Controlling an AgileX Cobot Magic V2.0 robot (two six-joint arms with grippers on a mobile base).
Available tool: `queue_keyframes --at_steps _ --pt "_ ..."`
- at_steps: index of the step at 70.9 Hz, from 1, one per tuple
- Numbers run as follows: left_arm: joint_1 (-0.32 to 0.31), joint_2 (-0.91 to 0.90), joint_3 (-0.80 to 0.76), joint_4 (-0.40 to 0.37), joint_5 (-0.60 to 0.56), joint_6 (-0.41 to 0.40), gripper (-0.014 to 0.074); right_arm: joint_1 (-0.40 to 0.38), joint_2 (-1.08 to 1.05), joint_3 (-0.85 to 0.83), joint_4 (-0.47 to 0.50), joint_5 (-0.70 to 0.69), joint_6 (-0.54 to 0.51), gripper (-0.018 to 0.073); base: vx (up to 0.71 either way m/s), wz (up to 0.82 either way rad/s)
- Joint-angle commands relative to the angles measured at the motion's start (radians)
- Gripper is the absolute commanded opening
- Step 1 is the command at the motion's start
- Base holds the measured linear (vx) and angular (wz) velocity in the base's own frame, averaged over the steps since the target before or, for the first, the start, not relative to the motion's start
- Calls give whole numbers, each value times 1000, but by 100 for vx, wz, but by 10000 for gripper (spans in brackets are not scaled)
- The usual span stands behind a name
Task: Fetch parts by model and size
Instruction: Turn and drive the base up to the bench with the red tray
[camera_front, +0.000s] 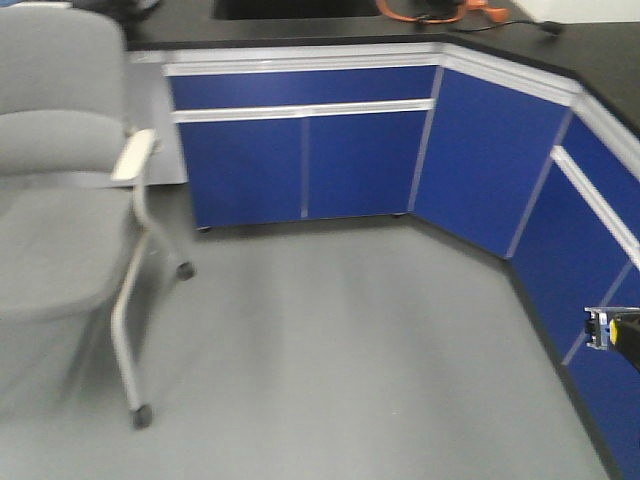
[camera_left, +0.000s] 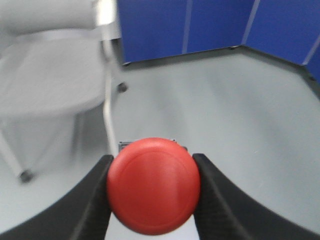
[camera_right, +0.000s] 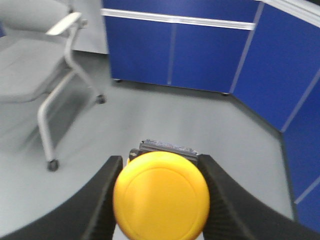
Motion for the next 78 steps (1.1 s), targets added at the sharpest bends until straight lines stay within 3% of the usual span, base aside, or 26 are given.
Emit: queue_keyframes --at_steps 1,78 --pt "-2 13 -27 -2 -69 0 -6 -3 4 -29 -8 -73 -10 -8 38 -67" --pt "-2 13 -27 -2 -70 0 -6 -3 4 -29 -8 -73 -10 -8 22 -83"
